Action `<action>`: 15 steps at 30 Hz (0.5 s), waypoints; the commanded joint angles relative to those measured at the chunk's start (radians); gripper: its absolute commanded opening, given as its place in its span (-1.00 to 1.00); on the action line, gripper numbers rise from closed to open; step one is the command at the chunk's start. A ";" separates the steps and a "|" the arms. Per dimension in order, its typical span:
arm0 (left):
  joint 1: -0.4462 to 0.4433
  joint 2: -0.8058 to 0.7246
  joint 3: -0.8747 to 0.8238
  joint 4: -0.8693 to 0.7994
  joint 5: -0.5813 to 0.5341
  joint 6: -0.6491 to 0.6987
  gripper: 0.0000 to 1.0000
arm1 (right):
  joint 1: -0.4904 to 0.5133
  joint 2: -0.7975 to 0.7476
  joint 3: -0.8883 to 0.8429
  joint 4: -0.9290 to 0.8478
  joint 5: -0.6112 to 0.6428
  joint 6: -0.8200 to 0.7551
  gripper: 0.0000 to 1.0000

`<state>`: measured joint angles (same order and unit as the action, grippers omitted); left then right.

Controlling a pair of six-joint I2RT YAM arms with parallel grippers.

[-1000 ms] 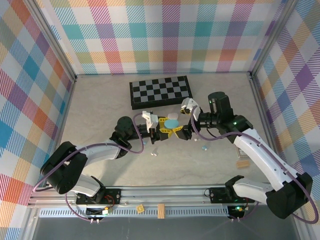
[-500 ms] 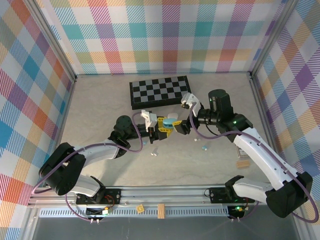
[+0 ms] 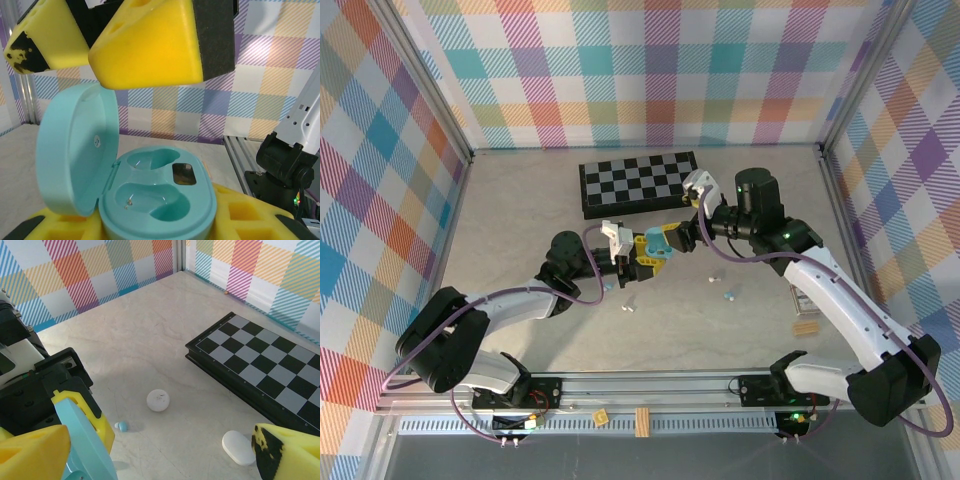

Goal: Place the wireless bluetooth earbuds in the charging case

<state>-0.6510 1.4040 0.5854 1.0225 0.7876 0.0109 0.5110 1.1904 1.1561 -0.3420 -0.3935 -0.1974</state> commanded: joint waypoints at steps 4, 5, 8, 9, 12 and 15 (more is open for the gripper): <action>-0.001 -0.035 -0.007 0.054 0.036 -0.005 -0.30 | -0.003 -0.011 0.041 -0.029 -0.076 -0.022 0.89; -0.001 -0.034 -0.007 0.054 0.036 -0.007 -0.30 | -0.003 -0.015 0.040 -0.031 -0.098 -0.024 0.89; -0.001 -0.029 -0.007 0.068 0.036 -0.022 -0.30 | -0.004 -0.027 0.031 -0.034 -0.162 -0.050 0.92; -0.001 -0.027 -0.007 0.074 0.037 -0.028 -0.30 | -0.003 -0.032 0.023 -0.029 -0.179 -0.065 0.93; -0.001 -0.027 -0.006 0.083 0.040 -0.036 -0.30 | -0.003 -0.040 0.003 -0.029 -0.212 -0.125 0.94; -0.001 -0.029 -0.002 0.089 0.045 -0.046 -0.30 | 0.008 -0.033 -0.003 -0.049 -0.213 -0.182 0.94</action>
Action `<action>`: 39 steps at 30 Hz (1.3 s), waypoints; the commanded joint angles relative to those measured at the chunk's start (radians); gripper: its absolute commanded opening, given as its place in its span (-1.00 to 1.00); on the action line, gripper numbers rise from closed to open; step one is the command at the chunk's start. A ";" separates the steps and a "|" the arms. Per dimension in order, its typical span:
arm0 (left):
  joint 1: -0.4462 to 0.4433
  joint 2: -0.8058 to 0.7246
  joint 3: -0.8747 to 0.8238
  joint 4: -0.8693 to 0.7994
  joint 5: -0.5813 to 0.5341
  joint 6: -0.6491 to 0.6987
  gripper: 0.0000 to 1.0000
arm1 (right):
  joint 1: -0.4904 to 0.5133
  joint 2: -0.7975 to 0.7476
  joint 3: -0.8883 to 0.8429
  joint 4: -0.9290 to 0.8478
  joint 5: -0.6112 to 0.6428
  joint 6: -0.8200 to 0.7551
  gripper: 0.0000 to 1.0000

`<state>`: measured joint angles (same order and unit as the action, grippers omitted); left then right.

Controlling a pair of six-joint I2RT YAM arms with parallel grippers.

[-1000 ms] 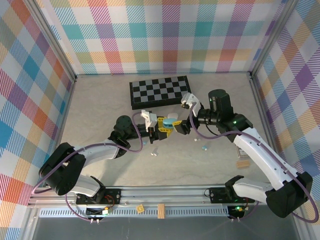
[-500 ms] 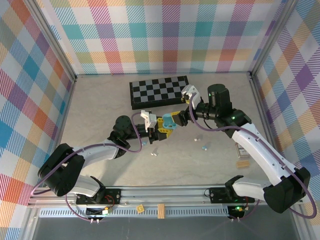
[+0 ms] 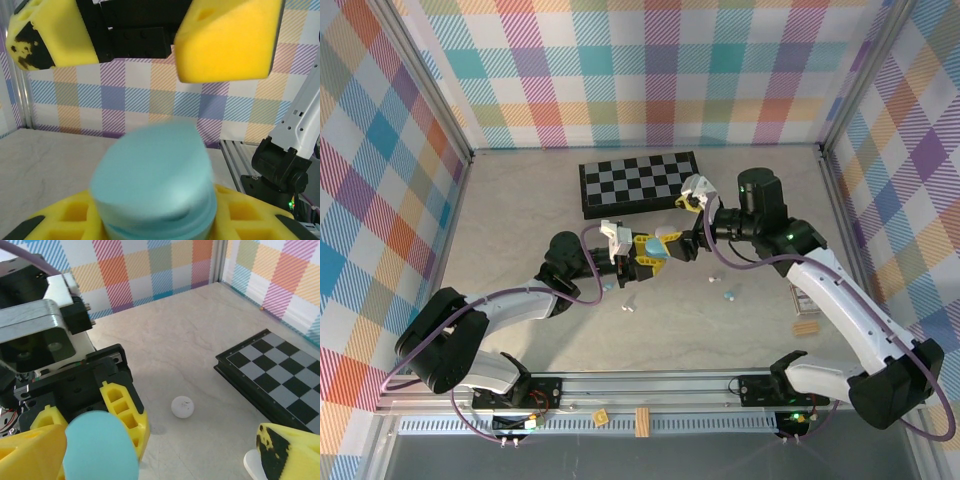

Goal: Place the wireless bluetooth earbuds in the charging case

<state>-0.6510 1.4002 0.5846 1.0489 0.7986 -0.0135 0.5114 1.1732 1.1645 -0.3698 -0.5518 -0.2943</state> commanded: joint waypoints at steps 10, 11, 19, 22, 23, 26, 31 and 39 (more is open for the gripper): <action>-0.001 -0.029 0.006 0.070 0.036 -0.051 -0.30 | 0.056 -0.003 -0.019 -0.114 -0.022 -0.239 0.97; 0.000 -0.029 0.006 0.072 0.036 -0.052 -0.30 | 0.060 0.002 -0.019 -0.120 -0.008 -0.249 0.97; -0.001 -0.043 0.008 0.042 0.043 -0.042 -0.30 | 0.064 0.015 -0.026 -0.068 0.127 -0.213 0.98; -0.001 -0.047 0.008 0.037 0.044 -0.040 -0.30 | 0.064 0.004 -0.035 -0.028 0.205 -0.185 0.97; 0.000 -0.046 0.008 0.034 0.044 -0.036 -0.30 | 0.064 0.000 -0.037 -0.018 0.219 -0.176 0.96; -0.001 -0.043 0.006 0.026 0.046 -0.025 -0.30 | 0.062 -0.023 -0.056 0.038 0.236 -0.140 0.96; -0.001 -0.037 0.006 0.028 0.052 -0.024 -0.30 | 0.060 -0.027 -0.066 0.077 0.245 -0.110 0.95; -0.001 -0.037 -0.005 0.031 0.055 -0.022 -0.30 | 0.058 -0.043 -0.063 0.084 0.219 -0.087 0.95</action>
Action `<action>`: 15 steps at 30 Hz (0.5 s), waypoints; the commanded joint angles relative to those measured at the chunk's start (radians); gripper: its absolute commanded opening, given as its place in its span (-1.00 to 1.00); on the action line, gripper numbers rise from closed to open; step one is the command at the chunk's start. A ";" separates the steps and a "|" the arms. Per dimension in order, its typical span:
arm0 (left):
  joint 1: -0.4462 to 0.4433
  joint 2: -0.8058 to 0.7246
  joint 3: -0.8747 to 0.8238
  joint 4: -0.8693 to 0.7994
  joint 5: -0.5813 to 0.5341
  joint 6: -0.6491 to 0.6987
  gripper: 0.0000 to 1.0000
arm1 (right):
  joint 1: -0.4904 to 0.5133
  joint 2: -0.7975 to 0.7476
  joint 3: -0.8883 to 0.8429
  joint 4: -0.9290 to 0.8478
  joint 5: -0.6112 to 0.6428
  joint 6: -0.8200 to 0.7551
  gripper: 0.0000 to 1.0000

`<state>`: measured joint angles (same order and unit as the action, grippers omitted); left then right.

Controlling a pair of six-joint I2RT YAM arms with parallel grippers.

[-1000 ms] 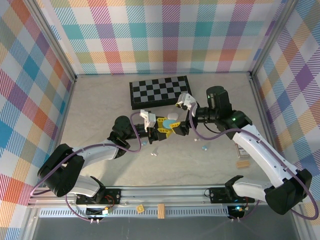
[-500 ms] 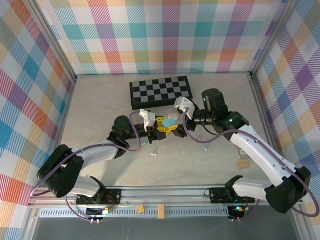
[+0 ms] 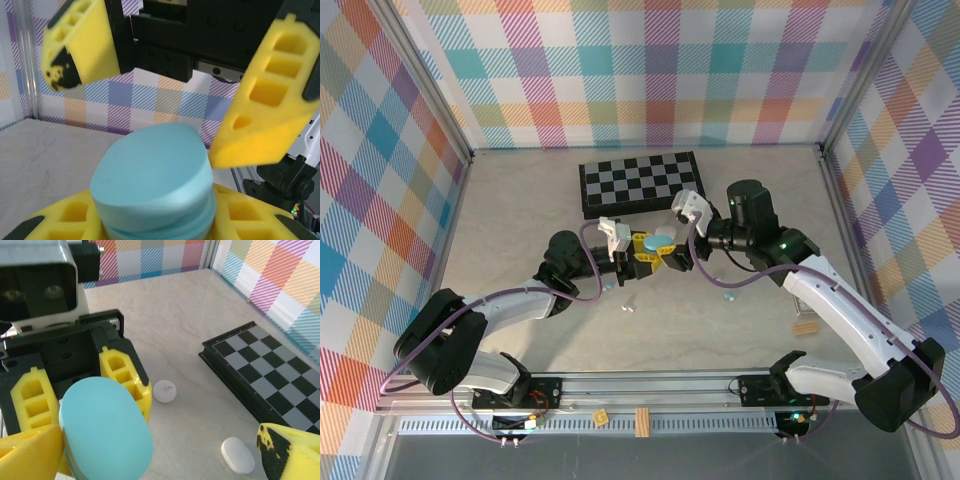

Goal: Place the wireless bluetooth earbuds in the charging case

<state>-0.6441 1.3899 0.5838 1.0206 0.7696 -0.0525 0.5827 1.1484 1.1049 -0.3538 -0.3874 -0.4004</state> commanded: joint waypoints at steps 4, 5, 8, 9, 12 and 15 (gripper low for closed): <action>-0.008 -0.034 -0.008 0.068 0.088 0.009 -0.31 | -0.016 -0.017 -0.001 0.069 0.059 0.019 0.95; -0.008 -0.036 -0.007 0.068 0.090 0.009 -0.31 | -0.016 -0.012 0.000 0.069 0.057 0.012 0.94; -0.007 -0.041 -0.004 0.076 0.098 -0.004 -0.31 | -0.015 0.003 0.006 0.060 0.042 -0.031 0.94; -0.008 -0.043 -0.002 0.077 0.103 -0.008 -0.31 | -0.015 0.008 0.009 0.055 0.041 -0.047 0.95; -0.008 -0.055 0.001 0.074 0.107 -0.013 -0.31 | -0.015 0.028 0.035 0.021 0.026 -0.091 0.82; -0.008 -0.067 0.002 0.058 0.110 -0.011 -0.31 | -0.016 0.056 0.083 -0.059 -0.068 -0.139 0.55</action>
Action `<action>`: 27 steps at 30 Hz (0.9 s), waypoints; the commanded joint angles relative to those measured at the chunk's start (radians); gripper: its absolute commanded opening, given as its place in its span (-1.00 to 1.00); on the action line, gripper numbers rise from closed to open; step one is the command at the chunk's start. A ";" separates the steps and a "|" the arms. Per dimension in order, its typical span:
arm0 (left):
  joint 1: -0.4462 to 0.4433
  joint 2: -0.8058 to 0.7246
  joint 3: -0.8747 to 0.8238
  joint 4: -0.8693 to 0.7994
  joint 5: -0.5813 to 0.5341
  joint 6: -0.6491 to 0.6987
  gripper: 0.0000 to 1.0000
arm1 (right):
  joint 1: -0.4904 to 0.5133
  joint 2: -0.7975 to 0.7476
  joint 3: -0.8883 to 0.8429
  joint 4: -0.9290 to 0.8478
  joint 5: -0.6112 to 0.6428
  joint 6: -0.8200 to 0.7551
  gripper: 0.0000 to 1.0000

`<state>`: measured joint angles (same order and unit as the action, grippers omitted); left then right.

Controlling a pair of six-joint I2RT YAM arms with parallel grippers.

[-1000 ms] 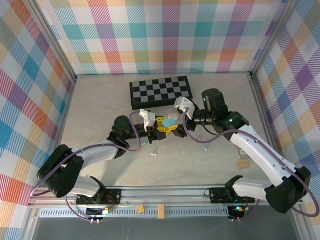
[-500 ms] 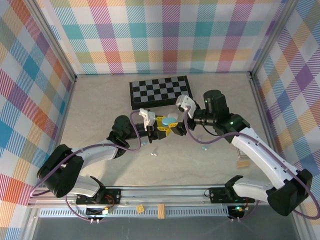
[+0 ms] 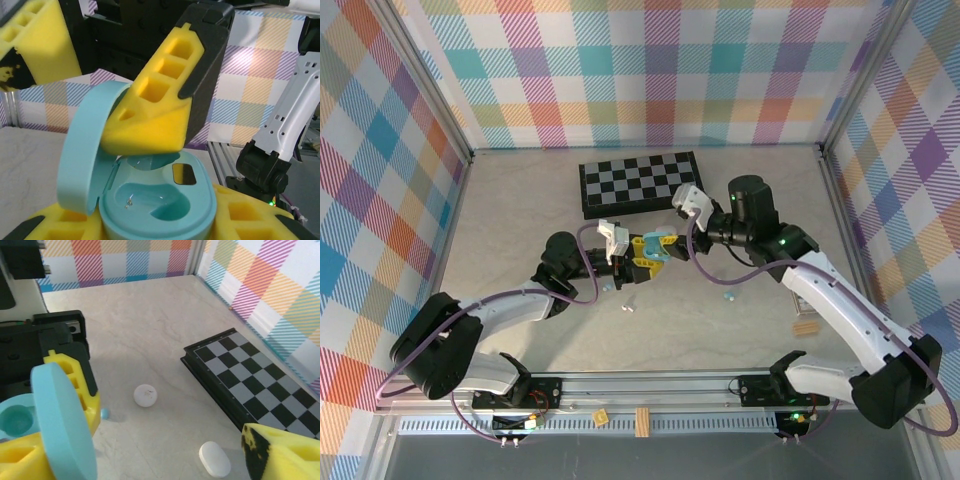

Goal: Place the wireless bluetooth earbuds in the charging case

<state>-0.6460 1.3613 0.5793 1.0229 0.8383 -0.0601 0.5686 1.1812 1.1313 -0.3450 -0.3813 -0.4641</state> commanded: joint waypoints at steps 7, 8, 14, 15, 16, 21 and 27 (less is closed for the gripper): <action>-0.006 -0.051 0.017 0.016 0.047 0.013 -0.30 | -0.002 0.095 0.162 -0.256 -0.240 -0.141 -0.16; -0.005 -0.051 0.019 0.016 0.046 0.015 -0.31 | -0.003 0.098 0.163 -0.259 -0.244 -0.144 -0.29; -0.006 -0.044 0.026 -0.015 0.047 0.034 -0.31 | -0.001 0.093 0.158 -0.267 -0.281 -0.168 -0.78; -0.006 -0.043 0.029 -0.019 0.047 0.038 -0.31 | -0.002 0.092 0.157 -0.266 -0.287 -0.167 -0.85; -0.006 -0.039 0.030 -0.020 0.048 0.040 -0.31 | -0.002 0.091 0.156 -0.265 -0.289 -0.167 -0.91; -0.006 -0.024 0.031 -0.005 0.039 0.039 -0.08 | -0.003 0.084 0.143 -0.240 -0.270 -0.161 -1.00; -0.006 0.003 0.001 0.108 -0.026 -0.017 0.45 | -0.003 0.057 0.076 -0.076 -0.212 -0.083 -1.00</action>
<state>-0.6472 1.3468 0.5854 1.0229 0.8341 -0.0433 0.5686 1.2663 1.2381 -0.5129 -0.5995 -0.5816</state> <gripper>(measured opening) 0.711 0.105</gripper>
